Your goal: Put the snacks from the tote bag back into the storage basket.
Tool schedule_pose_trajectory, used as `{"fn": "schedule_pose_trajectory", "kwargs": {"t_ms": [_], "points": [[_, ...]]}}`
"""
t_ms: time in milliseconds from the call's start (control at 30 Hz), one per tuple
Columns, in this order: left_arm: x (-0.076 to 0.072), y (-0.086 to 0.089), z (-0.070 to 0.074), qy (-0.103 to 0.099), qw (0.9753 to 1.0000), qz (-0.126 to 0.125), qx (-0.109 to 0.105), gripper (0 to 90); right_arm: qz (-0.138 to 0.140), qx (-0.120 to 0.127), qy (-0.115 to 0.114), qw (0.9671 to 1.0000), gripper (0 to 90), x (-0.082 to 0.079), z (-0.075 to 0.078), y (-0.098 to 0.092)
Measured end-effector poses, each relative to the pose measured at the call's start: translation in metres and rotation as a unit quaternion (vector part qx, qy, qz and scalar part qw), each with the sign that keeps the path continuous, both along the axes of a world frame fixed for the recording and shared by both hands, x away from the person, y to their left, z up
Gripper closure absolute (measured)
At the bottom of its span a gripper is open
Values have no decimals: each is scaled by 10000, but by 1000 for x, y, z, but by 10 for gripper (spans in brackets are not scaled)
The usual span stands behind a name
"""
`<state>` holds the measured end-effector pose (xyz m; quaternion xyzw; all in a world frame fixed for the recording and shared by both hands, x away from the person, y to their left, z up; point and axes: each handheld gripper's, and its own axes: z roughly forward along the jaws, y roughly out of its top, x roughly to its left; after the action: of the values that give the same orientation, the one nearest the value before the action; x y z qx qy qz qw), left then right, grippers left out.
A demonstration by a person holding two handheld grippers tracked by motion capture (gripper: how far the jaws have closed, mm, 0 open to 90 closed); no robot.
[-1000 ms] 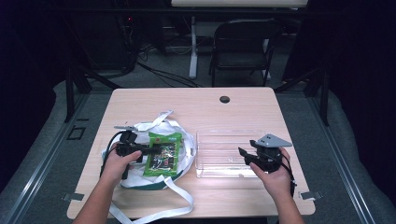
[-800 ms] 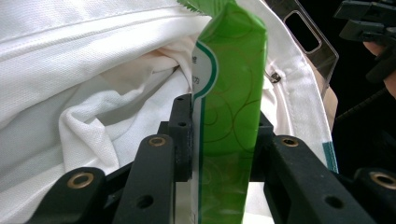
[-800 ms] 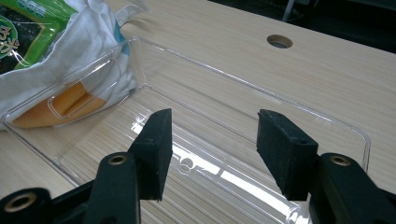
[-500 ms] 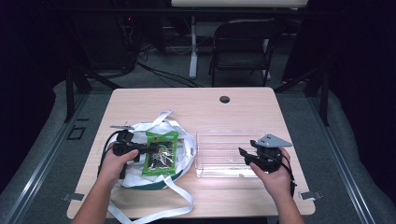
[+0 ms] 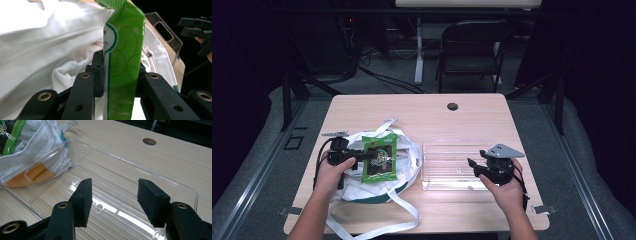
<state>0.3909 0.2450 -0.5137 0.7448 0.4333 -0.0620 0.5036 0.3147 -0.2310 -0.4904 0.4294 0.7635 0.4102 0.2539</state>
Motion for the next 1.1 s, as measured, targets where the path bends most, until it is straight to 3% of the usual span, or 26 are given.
{"fn": "schedule_pose_trajectory", "kwargs": {"t_ms": [567,1100], "points": [[-5,9,11,-474,9984,319,-37,722,-4,-1,2,10000,458,0,0,0],[-11,12,22,-872,9945,566,-129,723,-12,-3,17,10000,459,0,-1,-2]]}}
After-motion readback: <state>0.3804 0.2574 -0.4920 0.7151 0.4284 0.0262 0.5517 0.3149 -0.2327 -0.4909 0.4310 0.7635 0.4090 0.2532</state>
